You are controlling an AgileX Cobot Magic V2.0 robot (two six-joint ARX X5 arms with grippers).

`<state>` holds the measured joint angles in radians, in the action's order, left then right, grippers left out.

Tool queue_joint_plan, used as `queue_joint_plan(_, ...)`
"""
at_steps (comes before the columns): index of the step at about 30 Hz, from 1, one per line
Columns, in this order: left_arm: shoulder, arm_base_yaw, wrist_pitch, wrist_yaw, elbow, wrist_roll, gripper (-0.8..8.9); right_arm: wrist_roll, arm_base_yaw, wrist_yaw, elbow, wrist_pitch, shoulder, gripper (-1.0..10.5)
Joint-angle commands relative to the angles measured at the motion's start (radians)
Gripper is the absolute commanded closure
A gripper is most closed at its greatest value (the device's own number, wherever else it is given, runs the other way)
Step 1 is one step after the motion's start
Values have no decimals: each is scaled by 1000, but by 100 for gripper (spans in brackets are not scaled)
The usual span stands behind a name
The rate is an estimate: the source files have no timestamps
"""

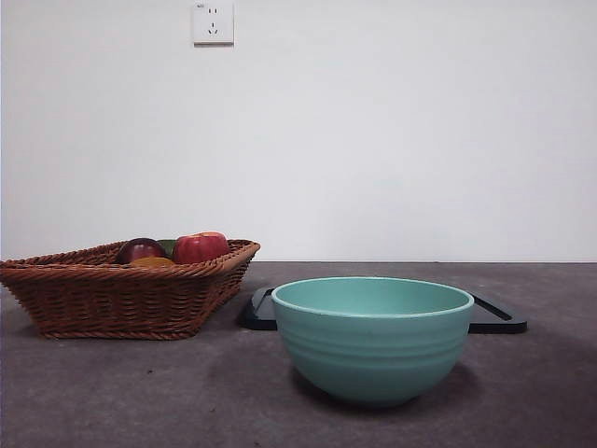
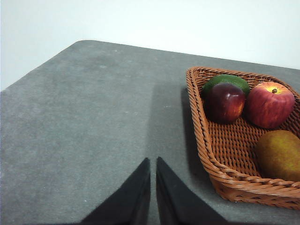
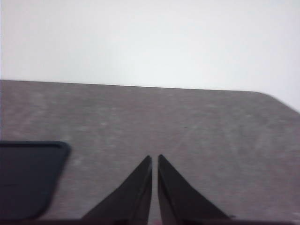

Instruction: Pick up the wifruite, put it on the bowl, pick up the plate, put it on desk

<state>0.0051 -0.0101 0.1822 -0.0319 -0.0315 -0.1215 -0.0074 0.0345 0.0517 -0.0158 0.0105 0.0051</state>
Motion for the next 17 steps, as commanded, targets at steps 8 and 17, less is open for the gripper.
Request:
queue_joint_plan(8,-1,2,5,6,19,-53,797,230,0,-199,4,-29,-2,930)
queue_joint_plan(17,-1,8,13,6,10,-99,797,357,0,-264,3,41,0,936)
